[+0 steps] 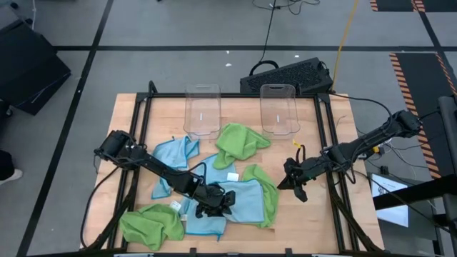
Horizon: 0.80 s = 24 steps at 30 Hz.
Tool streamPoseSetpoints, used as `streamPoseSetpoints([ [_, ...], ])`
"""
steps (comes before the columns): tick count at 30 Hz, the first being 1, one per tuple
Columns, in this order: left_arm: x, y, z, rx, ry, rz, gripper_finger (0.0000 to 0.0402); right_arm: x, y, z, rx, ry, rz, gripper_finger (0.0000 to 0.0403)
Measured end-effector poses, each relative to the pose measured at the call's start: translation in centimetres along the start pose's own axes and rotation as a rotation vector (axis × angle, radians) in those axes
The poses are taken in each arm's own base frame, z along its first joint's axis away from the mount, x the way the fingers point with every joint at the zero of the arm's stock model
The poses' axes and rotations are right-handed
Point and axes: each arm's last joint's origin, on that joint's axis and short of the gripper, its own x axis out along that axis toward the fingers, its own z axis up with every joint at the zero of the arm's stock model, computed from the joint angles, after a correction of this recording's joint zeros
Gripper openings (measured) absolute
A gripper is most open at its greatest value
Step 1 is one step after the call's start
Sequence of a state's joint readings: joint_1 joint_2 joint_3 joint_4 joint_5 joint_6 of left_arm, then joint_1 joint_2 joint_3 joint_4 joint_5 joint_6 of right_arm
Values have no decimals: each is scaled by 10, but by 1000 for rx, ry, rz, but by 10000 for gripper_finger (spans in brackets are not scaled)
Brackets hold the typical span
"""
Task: Fold microfiber towels
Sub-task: Fold the right blue microfiber towel
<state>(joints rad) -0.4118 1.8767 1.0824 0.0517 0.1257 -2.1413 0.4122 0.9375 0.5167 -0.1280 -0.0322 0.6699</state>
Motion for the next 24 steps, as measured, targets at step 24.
streamPoseSetpoints([
  [24, -2, -9, 3, 186, -97, -41, 6, 0, 2, 3, -58, -30, 18, 0],
])
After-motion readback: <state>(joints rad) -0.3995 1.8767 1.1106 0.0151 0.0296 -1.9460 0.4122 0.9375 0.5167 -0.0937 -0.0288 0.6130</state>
